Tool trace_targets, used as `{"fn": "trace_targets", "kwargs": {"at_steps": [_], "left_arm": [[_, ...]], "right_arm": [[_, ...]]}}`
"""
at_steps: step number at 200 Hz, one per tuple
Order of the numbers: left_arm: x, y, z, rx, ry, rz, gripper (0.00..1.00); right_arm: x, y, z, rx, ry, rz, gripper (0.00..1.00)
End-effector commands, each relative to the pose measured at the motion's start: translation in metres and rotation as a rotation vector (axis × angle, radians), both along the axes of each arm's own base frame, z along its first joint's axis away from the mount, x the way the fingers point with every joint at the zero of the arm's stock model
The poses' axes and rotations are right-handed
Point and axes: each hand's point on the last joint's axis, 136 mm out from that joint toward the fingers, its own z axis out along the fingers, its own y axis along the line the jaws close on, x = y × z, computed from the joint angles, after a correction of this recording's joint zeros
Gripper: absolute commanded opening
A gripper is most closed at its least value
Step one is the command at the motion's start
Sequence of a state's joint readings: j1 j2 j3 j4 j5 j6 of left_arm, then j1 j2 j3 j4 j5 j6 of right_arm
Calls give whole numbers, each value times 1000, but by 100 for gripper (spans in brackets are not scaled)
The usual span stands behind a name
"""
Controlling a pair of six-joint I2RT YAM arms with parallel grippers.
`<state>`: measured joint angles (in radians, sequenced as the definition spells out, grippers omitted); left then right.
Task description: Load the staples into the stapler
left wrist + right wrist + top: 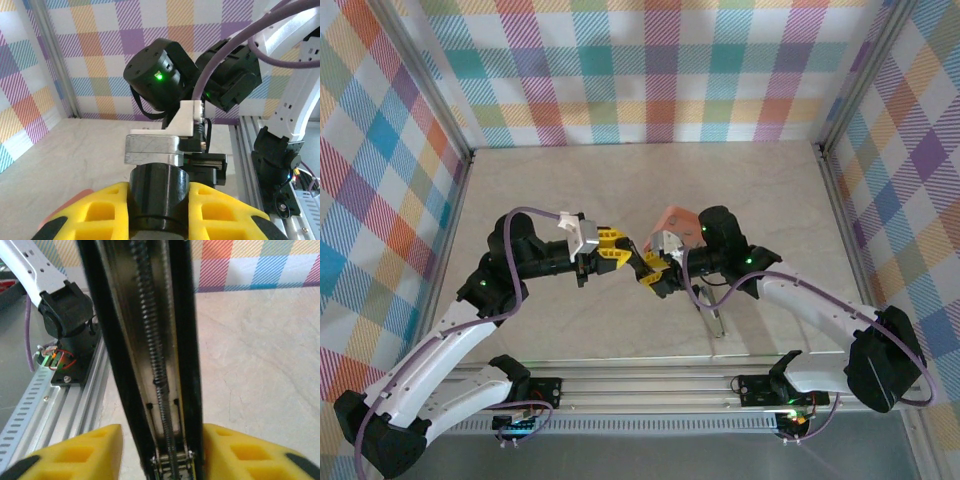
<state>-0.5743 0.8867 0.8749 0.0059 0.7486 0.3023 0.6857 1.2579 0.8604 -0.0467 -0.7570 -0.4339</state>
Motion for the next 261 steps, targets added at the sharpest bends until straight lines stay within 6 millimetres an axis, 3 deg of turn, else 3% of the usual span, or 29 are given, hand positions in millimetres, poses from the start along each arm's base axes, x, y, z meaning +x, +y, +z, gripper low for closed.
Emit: {"fn": "trace_targets", "kwargs": {"at_steps": [1,15,34,53,73,93,138,186,222,261], "left_arm": [[-13,1,33,-89,-109,-44,0],[-10,2,33,-83,-108,-28,0],[-2,4,30,-75,-91,24,3],[13,8,26,-74,-48,110,35],[41,16,15,-67,10,263,73],[70,20,0,-60,86,392,89],[116,8,-60,21,270,504,95],[148,-16,-125,134,547,538,92],[168,-32,-163,185,750,595,89],[193,-35,-209,319,919,738,86]], "right_arm": [[-9,4,19,64,-10,58,21],[-6,3,21,76,-35,36,7],[5,1,22,75,-58,-27,3],[24,-5,20,52,-3,-145,3],[51,-20,17,17,93,-327,2],[79,-45,14,-44,148,-535,0],[109,-110,9,-155,286,-850,0],[119,-183,-9,-366,485,-1184,0],[125,-216,-39,-528,563,-1329,0],[134,-241,-81,-712,686,-1402,0]]}}
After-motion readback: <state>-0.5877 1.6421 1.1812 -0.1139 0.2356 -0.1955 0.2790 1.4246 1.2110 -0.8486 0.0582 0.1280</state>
